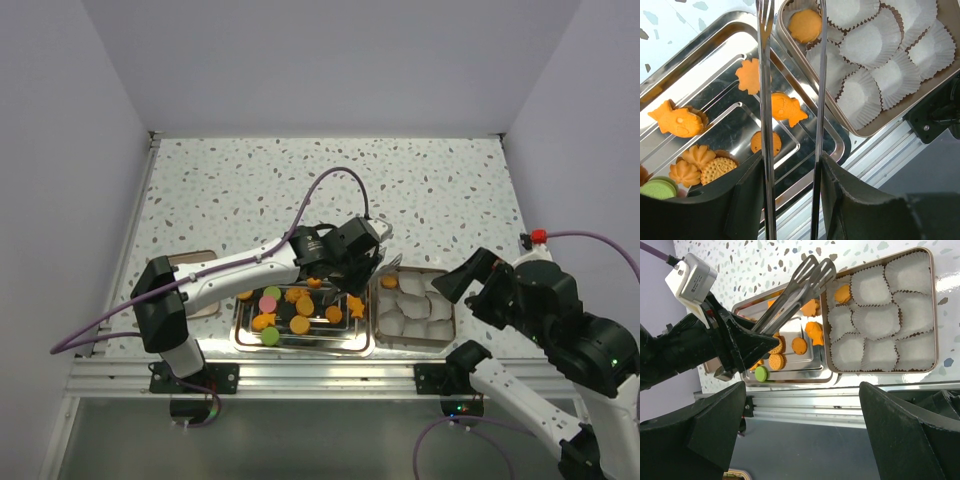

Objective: Pack the cookies

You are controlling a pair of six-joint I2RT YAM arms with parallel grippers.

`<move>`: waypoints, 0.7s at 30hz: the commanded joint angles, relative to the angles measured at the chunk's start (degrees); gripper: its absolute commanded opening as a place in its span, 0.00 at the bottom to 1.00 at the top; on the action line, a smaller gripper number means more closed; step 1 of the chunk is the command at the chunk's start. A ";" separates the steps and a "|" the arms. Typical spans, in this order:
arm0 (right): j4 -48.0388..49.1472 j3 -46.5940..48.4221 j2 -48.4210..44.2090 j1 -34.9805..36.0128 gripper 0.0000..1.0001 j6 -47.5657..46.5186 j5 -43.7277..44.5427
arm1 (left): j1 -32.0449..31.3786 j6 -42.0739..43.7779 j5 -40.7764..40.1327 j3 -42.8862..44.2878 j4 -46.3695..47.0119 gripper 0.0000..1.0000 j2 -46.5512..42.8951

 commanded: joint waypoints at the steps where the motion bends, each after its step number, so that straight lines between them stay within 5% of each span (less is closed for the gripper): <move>1: 1.67 -0.35 1.15 0.10 0.99 -0.24 -0.42 | -0.21 -1.13 -1.59 2.89 0.80 0.49 -1.61; 12: 0.53 0.00 0.36 0.10 0.99 -0.16 0.02 | 0.58 -1.30 -7.91 6.50 -6.93 0.50 -8.10; 21: 0.96 -2.55 -0.96 0.10 0.99 0.46 -2.43 | 3.92 -4.29 -11.43 -7.99 -11.95 0.53 -22.61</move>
